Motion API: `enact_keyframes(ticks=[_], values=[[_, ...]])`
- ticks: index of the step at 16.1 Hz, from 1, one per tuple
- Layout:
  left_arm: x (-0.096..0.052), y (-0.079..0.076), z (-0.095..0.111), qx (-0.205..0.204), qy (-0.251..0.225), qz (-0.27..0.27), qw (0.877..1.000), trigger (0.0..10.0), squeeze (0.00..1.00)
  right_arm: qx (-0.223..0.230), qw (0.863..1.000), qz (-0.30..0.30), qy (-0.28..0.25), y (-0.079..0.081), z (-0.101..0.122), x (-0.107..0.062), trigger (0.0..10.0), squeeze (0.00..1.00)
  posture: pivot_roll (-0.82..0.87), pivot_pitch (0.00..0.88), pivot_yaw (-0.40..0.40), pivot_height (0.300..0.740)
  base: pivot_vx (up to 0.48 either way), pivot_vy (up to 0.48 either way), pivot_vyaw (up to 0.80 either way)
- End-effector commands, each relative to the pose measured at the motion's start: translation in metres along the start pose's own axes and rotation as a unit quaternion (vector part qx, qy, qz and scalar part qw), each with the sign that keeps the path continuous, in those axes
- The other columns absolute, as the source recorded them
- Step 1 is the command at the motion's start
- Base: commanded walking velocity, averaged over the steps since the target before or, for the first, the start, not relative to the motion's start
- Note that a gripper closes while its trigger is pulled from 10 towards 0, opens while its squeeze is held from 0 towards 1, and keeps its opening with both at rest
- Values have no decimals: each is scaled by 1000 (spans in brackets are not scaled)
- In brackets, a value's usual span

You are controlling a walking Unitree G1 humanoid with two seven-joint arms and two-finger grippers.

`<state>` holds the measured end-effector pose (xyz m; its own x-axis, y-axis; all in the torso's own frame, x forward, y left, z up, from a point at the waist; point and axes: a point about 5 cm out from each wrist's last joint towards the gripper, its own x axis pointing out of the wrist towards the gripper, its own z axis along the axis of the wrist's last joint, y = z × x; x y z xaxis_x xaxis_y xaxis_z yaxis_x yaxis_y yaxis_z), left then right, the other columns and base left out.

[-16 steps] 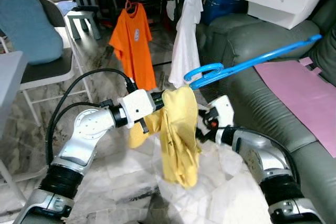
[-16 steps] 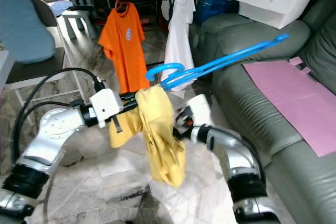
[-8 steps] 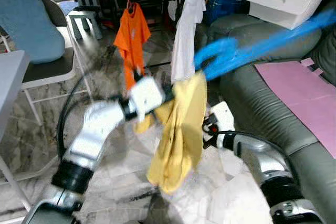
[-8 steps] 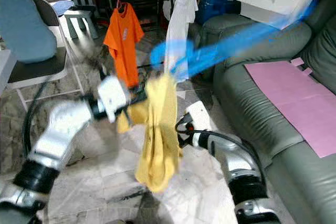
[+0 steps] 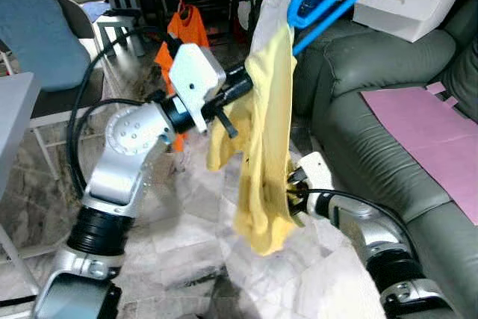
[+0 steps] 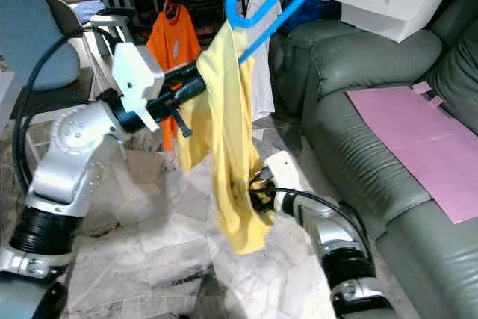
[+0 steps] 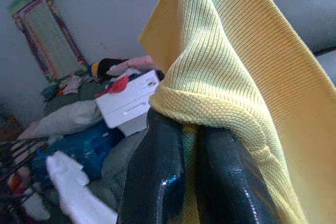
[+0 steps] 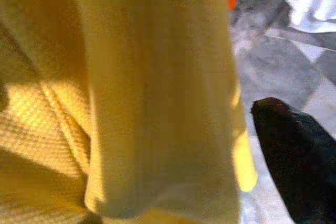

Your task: Hang hanger

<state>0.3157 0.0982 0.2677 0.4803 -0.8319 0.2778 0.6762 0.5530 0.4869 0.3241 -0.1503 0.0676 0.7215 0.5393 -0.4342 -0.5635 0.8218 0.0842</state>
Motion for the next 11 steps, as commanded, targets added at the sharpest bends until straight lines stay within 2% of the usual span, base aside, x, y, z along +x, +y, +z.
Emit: enact_keyframes(ticks=[1, 5, 8, 9, 10, 11], values=[[-5, 17, 14, 24, -23, 37, 999, 10000, 0, 9, 1000, -20, 20, -8, -9, -6, 0, 0, -91, 41, 13, 740, 0, 0, 0], [-26, 25, -11, 20, 38, 66, 997, 10000, 0, 11, 998, -68, 7, -39, -3, -29, 0, 0, -110, 46, 13, 740, 0, 0, 0], [-40, 26, -28, 8, 69, 81, 994, 10000, 0, 49, 992, -117, -20, -62, 10, -43, 0, 0, -117, 47, 11, 740, 0, 0, 0], [-45, 25, -33, -7, 74, 87, 993, 10000, 0, 76, 988, -129, -41, -67, 19, -45, 0, 0, -119, 46, 11, 740, 0, 0, 0], [-51, 27, -38, -71, 66, 119, 988, 10000, 0, 101, 981, -153, -69, -73, 32, -46, 0, 0, -122, 45, 11, 740, 0, 0, 0], [-52, 27, -39, -77, 66, 122, 987, 10000, 0, 104, 979, -157, -73, -74, 34, -46, 0, 0, -122, 45, 11, 740, 0, 0, 0]])
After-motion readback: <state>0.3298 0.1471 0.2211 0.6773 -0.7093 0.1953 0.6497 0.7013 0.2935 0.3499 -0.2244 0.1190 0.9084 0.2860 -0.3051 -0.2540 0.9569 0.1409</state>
